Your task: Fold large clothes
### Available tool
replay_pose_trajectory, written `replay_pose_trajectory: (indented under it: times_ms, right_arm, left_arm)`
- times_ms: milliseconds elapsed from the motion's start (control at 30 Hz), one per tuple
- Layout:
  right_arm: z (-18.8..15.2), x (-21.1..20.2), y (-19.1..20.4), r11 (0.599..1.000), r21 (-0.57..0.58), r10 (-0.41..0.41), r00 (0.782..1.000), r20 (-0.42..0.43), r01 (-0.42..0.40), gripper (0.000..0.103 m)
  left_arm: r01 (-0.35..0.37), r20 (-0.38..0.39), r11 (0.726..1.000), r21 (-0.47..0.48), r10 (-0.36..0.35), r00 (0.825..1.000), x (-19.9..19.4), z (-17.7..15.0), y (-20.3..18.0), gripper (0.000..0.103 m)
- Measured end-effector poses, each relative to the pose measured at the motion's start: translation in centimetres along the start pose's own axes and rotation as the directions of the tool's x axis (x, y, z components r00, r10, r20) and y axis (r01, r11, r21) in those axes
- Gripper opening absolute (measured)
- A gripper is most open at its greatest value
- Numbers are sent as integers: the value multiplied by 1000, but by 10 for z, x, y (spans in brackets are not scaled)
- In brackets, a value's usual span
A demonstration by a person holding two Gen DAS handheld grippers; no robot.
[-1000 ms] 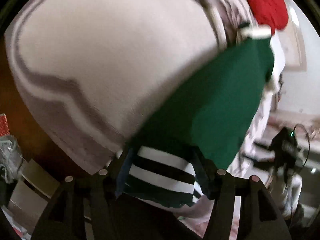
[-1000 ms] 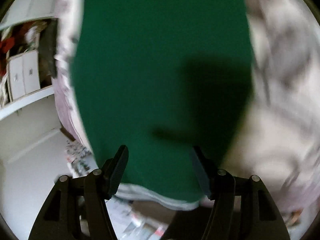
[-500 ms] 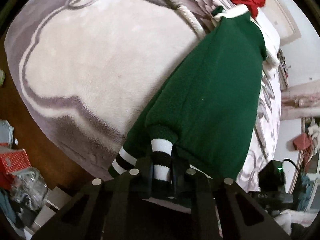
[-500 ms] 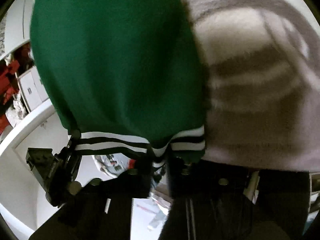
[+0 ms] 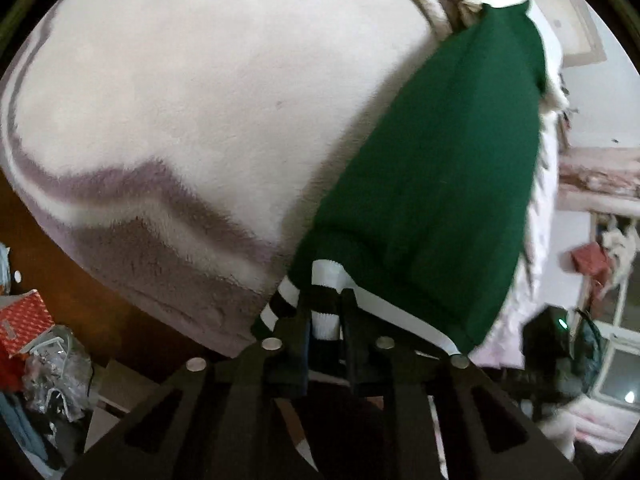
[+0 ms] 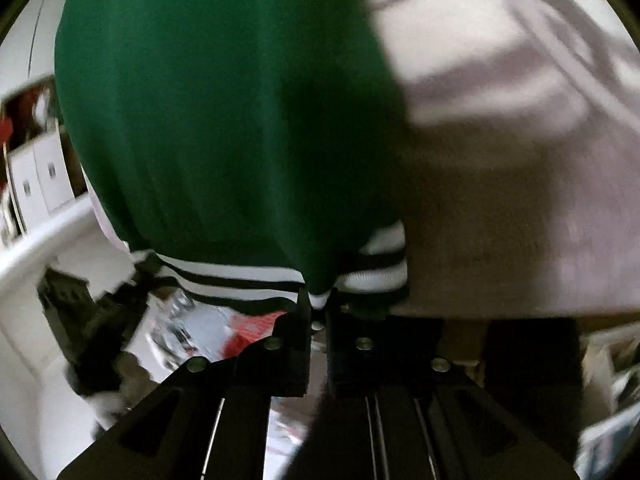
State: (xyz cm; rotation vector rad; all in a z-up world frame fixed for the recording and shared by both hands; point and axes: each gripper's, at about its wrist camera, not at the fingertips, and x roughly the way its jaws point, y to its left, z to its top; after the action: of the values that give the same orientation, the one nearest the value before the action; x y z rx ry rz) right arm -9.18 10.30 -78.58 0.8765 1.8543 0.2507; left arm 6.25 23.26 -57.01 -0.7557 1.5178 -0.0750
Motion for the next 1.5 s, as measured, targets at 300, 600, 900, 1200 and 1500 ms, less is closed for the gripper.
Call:
replay_pose_trajectory:
  times_ms: [300,600,900,1200,1500]
  right_arm:
    - [27,-29,-29,985,-33,171,983,61,-169,74]
    - [40,11,-34,933,-30,360,930,74,-358,83]
    - [16,-18,-39,927,-27,373,908,189,-375,27]
    - [-57,-51,-39,929,-17,366,913,180,-369,23]
    - [-74,-42,-41,982,54,177,981,82,-182,42]
  left_arm:
    - [221,31,974,46,-223,974,-5,35,11,55]
    - [153,36,951,269,-169,985,39,45,-26,51]
    - [120,105,936,330,-163,981,8,18,-42,13]
    - [124,46,953,277,-142,989,-9,-15,-32,13]
    - [-93,133,976,197,67,989,-27,1,-46,44]
